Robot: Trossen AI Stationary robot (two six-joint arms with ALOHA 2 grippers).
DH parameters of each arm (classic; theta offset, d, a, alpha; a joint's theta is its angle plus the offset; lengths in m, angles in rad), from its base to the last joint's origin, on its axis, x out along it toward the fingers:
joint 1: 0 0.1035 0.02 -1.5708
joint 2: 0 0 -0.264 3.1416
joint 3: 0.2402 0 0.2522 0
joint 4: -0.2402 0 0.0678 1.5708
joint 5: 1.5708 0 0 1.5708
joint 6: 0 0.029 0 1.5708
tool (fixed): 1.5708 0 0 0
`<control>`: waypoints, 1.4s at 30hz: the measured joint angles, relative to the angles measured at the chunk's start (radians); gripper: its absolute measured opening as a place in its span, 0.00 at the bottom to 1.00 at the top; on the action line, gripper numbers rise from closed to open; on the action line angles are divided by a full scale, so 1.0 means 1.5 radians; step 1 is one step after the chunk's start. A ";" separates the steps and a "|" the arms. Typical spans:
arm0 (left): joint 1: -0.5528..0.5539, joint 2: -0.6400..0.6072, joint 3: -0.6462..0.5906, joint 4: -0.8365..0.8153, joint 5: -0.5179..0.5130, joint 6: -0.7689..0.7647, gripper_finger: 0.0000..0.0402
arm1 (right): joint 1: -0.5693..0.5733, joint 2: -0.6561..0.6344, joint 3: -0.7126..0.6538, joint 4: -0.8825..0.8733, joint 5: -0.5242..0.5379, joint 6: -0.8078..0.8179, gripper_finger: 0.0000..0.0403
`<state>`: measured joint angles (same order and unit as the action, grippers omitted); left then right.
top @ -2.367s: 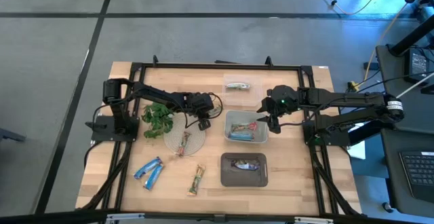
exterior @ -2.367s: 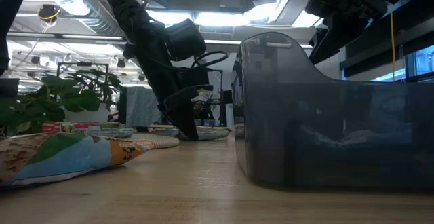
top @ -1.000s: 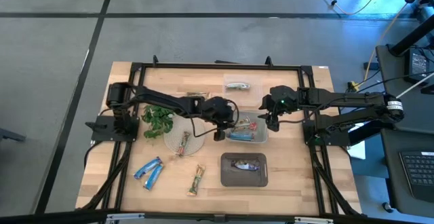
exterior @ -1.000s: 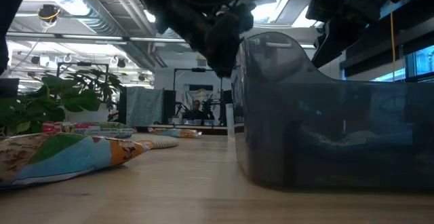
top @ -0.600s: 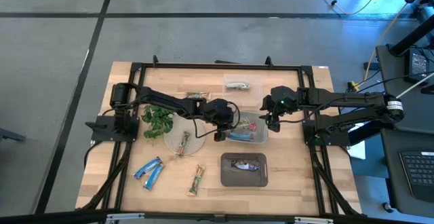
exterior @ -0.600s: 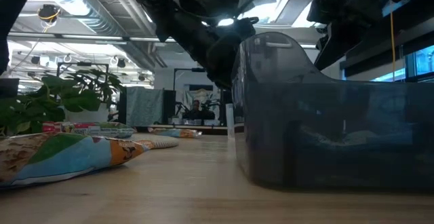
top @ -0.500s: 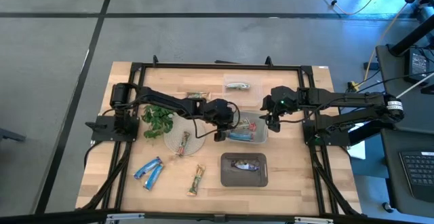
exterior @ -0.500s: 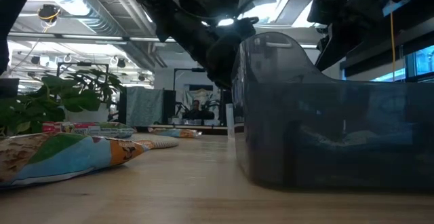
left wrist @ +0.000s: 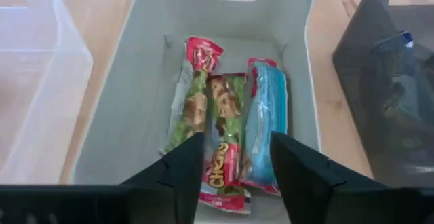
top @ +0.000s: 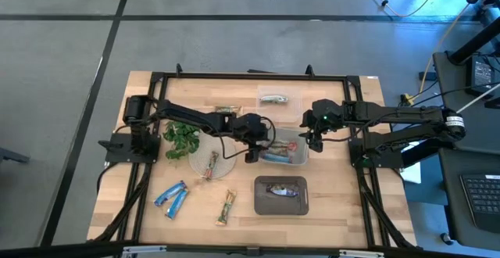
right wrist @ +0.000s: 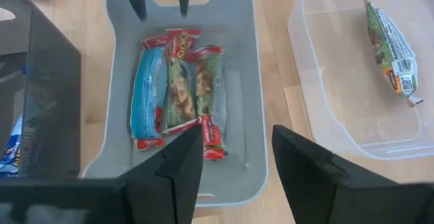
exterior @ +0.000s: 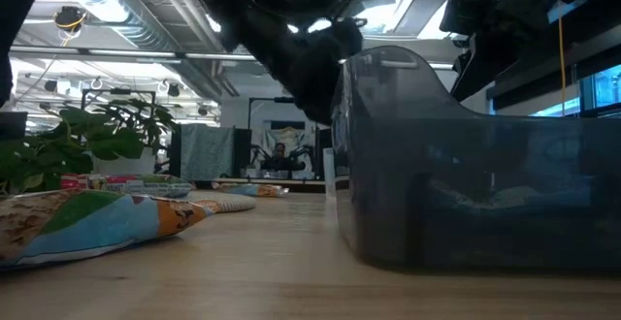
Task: Pick and place Granola Bars by type
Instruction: Put the blue granola bar into the black bin
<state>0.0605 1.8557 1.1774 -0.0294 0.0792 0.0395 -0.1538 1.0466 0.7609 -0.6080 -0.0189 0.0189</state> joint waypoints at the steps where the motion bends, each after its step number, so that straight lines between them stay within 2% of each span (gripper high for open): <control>1: 0.000 -0.016 0.000 -0.036 0.000 -0.001 0.42 | 0.000 0.000 0.000 -0.001 0.000 0.000 0.44; 10: -0.014 -0.182 0.000 -0.312 -0.005 -0.157 0.44 | 0.000 0.000 0.000 -0.007 0.000 -0.003 0.44; 15: -0.047 -0.238 0.000 -0.416 -0.004 -0.267 0.43 | 0.000 0.000 0.000 -0.007 0.001 -0.012 0.44; 19: -0.099 -0.249 0.000 -0.463 -0.020 -0.336 0.43 | 0.000 0.000 0.000 -0.008 0.000 -0.016 0.44; 25: -0.199 -0.249 0.000 -0.552 -0.078 -0.402 0.43 | 0.000 0.000 0.000 -0.008 0.000 -0.015 0.44; 30: -0.291 -0.248 -0.001 -0.618 -0.110 -0.559 0.43 | 0.000 0.000 0.000 -0.016 0.000 -0.015 0.44; 35: -0.376 -0.248 -0.022 -0.621 -0.146 -0.722 0.43 | 0.000 0.000 0.000 -0.017 0.000 -0.002 0.44; 42: -0.455 -0.247 -0.066 -0.648 -0.144 -0.882 0.44 | 0.000 0.000 0.000 -0.006 0.000 0.021 0.44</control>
<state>-0.6221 1.4845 1.0789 -1.0013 -0.1367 -1.2838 -0.1535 1.0470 0.7609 -0.6166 -0.0185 0.0511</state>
